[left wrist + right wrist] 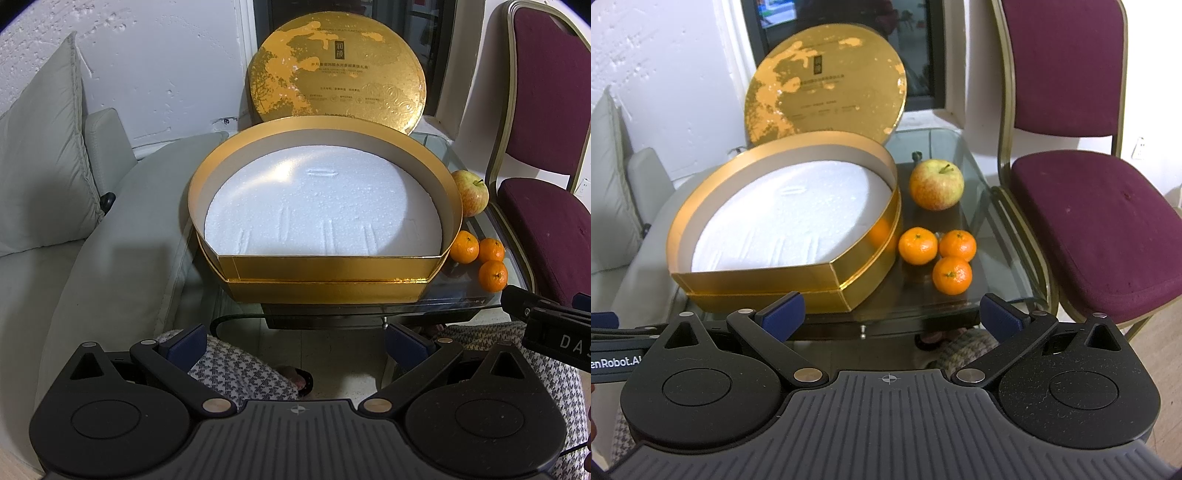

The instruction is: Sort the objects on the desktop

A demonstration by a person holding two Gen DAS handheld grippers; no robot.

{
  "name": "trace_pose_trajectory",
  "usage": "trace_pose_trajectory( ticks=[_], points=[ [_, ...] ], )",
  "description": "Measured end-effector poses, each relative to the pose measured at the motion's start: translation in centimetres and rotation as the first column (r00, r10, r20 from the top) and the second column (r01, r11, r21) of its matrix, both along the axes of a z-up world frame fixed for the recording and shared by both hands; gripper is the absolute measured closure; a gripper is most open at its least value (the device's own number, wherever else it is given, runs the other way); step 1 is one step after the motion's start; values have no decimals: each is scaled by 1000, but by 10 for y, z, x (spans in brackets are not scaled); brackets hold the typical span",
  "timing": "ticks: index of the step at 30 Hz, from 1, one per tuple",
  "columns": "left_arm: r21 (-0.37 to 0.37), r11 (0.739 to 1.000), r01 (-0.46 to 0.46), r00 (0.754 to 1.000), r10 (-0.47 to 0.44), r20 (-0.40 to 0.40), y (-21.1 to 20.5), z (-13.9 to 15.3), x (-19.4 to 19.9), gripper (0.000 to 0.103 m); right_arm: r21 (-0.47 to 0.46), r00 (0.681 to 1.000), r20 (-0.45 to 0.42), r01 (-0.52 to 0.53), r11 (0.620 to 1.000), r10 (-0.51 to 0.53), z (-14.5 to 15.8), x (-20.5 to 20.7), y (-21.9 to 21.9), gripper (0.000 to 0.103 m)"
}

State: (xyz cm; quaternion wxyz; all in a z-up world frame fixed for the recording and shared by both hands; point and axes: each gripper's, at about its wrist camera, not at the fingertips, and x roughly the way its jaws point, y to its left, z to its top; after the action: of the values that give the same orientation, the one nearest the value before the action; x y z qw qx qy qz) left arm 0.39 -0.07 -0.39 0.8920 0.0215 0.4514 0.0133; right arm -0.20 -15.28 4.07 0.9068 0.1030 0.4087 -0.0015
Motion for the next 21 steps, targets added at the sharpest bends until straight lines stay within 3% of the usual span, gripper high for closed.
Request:
trace_pose_trajectory(
  ticks=[8,15,21],
  points=[
    [-6,1000,-10,1000,10,-22,3,-5,6,1,11,1000,1,14,1000,-14,-7,5,-7,0],
    [3,1000,-24,999,24,-43,6,-12,19,1,87,993,105,44,995,-53,-14,8,-34,0],
    [13,1000,-5,1000,5,-25,5,-16,31,1,149,990,116,65,987,-83,-33,23,-56,0]
  ],
)
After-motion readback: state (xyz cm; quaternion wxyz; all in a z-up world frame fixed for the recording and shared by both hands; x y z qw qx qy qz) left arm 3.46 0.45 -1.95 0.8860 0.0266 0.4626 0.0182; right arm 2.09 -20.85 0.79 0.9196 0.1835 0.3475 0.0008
